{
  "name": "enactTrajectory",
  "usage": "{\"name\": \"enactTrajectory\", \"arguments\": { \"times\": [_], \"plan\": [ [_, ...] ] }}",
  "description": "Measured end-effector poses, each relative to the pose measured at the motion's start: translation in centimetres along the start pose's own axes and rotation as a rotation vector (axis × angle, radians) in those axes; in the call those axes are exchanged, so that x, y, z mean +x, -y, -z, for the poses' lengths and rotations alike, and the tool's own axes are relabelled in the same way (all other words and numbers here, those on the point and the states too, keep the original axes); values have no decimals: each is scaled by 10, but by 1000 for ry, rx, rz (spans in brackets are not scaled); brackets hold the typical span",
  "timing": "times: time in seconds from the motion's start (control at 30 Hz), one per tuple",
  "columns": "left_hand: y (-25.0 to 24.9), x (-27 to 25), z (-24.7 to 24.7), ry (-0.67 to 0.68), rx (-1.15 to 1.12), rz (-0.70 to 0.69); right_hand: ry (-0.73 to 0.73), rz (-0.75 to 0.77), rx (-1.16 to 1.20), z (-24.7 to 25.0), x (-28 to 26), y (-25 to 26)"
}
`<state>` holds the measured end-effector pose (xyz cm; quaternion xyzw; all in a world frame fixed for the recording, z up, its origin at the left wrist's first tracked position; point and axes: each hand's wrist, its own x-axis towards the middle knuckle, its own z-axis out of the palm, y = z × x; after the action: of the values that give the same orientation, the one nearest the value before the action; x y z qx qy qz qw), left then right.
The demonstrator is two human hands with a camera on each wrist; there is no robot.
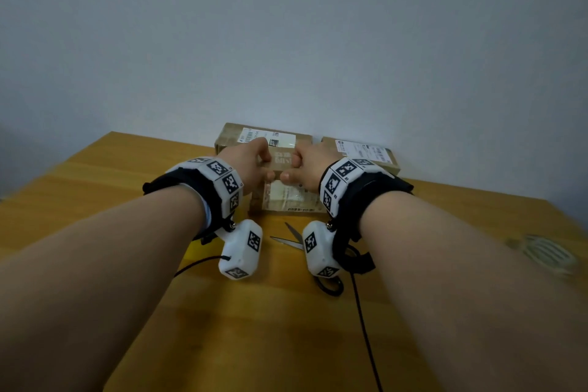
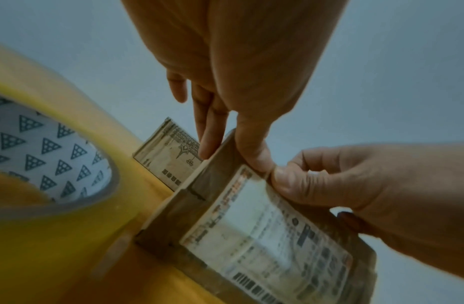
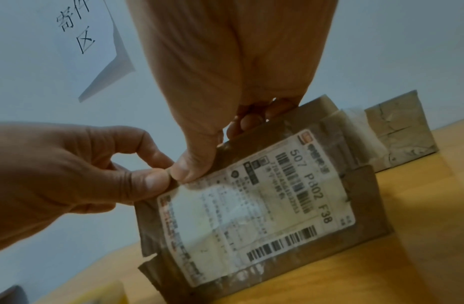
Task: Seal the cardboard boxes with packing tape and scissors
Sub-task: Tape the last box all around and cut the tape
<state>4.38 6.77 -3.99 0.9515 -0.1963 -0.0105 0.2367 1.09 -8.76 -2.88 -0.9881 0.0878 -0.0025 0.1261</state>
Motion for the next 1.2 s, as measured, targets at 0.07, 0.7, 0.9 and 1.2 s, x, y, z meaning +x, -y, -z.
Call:
{"name": "enactTrajectory", "arguments": {
  "times": [0.07, 0.7, 0.9, 1.2],
  "plan": [
    [3, 1, 1, 8, -27, 4, -12, 21, 4, 0, -2, 0],
    [-19, -43, -9, 98, -276, 146, 52, -461, 369, 34, -56, -61],
    [-31, -65, -3, 137, -143, 75, 21, -431, 530, 55, -85, -57],
    [-19, -89, 23, 147, -343, 48, 1, -349, 840, 82, -124, -58]
  ]
}}
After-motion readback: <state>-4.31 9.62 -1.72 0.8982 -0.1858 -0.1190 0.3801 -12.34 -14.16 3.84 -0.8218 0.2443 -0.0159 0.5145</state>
